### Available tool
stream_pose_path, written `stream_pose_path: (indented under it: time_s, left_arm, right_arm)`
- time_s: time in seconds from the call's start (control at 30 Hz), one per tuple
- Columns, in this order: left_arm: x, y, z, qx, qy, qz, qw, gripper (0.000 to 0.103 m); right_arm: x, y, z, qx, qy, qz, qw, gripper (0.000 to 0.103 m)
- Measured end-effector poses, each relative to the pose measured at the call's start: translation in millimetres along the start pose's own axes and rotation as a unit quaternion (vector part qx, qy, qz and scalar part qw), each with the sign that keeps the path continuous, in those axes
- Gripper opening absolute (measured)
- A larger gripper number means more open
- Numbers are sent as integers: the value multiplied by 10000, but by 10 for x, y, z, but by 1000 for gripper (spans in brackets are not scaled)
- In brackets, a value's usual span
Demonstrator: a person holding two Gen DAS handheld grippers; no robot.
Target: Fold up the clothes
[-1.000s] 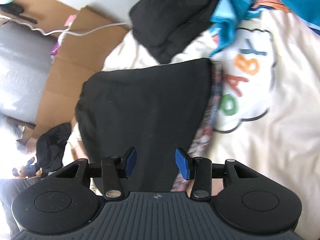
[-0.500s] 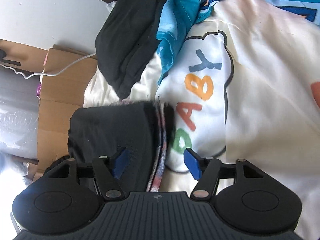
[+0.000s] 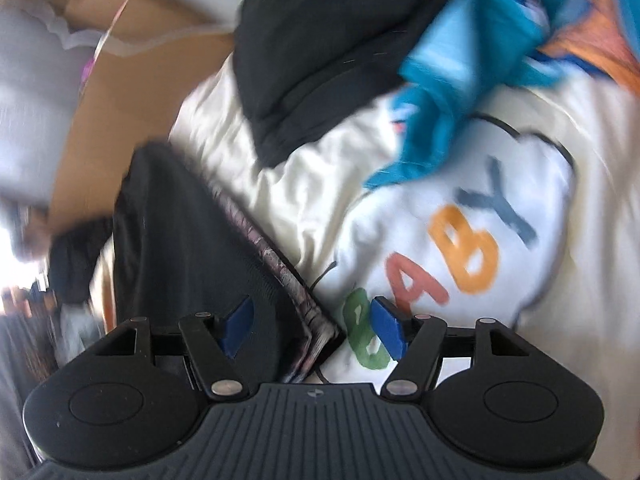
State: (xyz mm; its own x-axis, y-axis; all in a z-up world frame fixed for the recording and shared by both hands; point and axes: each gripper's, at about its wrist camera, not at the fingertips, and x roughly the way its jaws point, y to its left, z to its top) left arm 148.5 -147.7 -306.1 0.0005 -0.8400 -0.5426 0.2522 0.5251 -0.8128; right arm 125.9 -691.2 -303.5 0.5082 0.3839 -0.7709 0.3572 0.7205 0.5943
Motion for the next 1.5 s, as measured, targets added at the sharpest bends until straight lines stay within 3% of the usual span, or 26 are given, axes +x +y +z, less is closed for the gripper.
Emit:
stream_pose_path:
  time_s: [0.2,0.3,0.37,0.4,0.43,0.63,0.8,1.2,1.5]
  left_arm:
    - [-125,77,14,-35,23,100,9999,4]
    - [-122,82,-6,-49,47,111,9999,4]
    - [-112,62,-19,-29,81,96,9999,3]
    - [-108,51,-24,-18,99,86,9999,3]
    - [-104,39,-30,-6,117,75,9999,3]
    - [-224,-28,-14,162,174,-1,9997,3]
    - [-344,-143,14,316,236,-50,9992,3]
    - [-1061,-451,234,900,924,-20,9917,3]
    - [-1558,-684,136,1196,1245,-131,9849,3]
  right_arm:
    - [219,310,88,-814,803,141,9933,70]
    - [344,399,48,-1088,1046,-174,9884,68]
    - [349,415,55,-1071,1069,-244,9882,53]
    - [352,422,59,-1053,1083,-279,9881,27]
    - [354,415,58,-1013,1166,-259,9877,11]
    - [95,533,3,-969,1036,-98,9898,6]
    - [-266,750,-66,-828,757,299,9932,6]
    - [-1093,1306,-297,-594,356,1148,9910,5]
    - [-1485,1542,-882,-510,614,1069,9911,5]
